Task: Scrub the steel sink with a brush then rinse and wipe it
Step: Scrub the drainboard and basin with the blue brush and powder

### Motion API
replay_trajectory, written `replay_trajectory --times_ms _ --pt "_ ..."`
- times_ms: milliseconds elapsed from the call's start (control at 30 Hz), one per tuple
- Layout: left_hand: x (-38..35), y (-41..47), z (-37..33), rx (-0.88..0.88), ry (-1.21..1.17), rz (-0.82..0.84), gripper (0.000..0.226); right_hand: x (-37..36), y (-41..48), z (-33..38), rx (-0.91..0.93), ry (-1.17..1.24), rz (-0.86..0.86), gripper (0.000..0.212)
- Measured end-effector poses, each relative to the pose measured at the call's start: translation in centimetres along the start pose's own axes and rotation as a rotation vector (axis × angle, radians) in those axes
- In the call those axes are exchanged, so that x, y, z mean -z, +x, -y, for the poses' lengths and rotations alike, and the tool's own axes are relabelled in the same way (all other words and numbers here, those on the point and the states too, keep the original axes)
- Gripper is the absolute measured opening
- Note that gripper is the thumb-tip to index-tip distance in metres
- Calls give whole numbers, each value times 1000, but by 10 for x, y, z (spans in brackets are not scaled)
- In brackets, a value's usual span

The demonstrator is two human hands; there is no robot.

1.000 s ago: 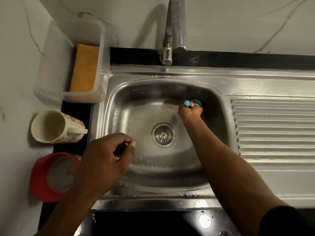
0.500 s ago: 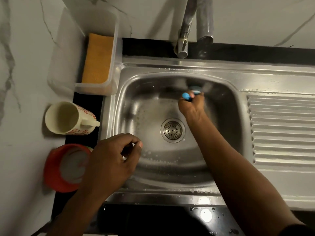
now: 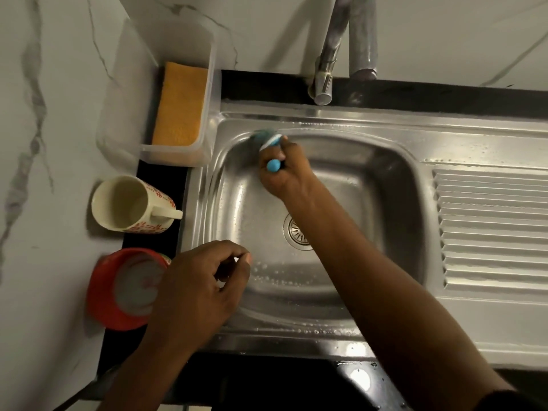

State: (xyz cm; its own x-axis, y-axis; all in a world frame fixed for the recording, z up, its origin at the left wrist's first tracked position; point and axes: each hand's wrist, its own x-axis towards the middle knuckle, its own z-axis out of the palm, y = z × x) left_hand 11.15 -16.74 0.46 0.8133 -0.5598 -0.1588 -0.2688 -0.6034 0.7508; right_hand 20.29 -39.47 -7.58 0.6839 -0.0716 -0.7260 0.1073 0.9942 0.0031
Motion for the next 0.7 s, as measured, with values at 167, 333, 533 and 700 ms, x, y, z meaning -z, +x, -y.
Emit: replay_trajectory --times_ms 167,333,533,700 --pt "5 2 2 -11 8 -27 11 -23 -11 26 208 70 34 31" --pt "3 4 2 -3 -9 -1 12 19 -25 -35 127 -154 -195 28" --pt "6 6 5 -17 4 -17 10 0 17 -34 123 -156 -321 23" --pt "5 -1 8 -3 -20 -18 12 -5 23 -45 29 -255 -246 36"
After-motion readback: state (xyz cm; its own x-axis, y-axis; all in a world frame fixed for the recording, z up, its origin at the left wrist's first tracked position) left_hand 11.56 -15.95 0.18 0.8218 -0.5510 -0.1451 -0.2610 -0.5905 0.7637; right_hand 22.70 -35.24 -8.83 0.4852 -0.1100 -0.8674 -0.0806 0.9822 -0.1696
